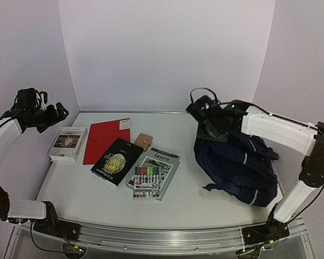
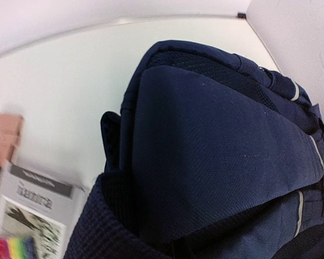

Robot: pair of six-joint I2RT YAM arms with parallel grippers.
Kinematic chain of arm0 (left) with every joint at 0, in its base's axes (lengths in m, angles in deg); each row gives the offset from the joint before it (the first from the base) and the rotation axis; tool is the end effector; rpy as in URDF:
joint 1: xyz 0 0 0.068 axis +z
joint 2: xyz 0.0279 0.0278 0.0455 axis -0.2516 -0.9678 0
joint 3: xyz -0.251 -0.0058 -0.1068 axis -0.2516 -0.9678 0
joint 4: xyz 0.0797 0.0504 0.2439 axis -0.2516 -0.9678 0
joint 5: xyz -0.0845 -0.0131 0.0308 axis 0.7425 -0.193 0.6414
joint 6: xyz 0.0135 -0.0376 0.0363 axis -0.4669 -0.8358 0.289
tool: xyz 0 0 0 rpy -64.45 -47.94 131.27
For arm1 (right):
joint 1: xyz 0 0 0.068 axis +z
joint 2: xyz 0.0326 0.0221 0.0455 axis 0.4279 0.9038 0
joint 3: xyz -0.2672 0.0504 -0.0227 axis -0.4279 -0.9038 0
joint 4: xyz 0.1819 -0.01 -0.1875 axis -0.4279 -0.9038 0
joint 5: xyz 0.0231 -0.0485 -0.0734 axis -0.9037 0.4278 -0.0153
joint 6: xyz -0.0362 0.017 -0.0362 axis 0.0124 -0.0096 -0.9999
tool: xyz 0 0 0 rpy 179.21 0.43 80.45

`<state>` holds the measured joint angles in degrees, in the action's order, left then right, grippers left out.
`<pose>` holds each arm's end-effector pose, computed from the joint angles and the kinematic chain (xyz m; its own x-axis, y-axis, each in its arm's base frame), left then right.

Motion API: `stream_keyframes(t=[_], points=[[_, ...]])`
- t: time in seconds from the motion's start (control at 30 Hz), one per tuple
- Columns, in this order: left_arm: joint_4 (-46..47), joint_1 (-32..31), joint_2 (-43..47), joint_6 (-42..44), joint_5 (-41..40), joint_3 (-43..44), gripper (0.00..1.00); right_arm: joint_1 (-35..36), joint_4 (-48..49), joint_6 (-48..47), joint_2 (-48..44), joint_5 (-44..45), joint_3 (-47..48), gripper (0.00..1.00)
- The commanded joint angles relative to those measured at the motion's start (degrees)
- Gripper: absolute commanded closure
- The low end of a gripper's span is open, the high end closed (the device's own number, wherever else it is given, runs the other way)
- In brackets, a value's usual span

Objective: Pack the student bag
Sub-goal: Adjust the student bag at the center of the board.

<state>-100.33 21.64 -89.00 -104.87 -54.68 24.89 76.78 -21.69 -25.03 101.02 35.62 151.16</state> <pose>0.2451 0.0222 0.3399 -0.5562 -0.3687 -0.7448 -0.1084 0.9207 -0.3748 0.2347 0.2610 0.2957 -0.6998 0.1064 -0.7063 0.1135 0.9928 0.0372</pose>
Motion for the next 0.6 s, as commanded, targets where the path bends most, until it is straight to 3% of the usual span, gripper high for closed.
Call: stream_keyframes(t=[0.0,0.17,0.33,0.4,0.57], points=[[1.69,0.20,0.21,0.83,-0.54,0.29,0.00,-4.35,16.50,-13.80,-5.48,-3.36,14.53,1.00],[1.47,0.18,-0.22,0.72,0.33,0.38,0.00,-4.46,26.88,-14.70,-3.93,-23.00,29.84,1.00],[1.31,0.20,-0.65,0.33,1.29,0.48,0.00,-4.49,32.71,-12.12,-3.65,-32.43,37.74,1.00],[1.20,0.22,-0.90,0.17,1.72,0.55,0.00,-4.48,34.74,-10.33,-5.21,-33.57,36.77,1.00],[0.76,0.22,-1.52,0.11,2.27,0.93,0.00,-6.68,39.80,-3.69,-12.48,-30.91,18.93,1.00]])
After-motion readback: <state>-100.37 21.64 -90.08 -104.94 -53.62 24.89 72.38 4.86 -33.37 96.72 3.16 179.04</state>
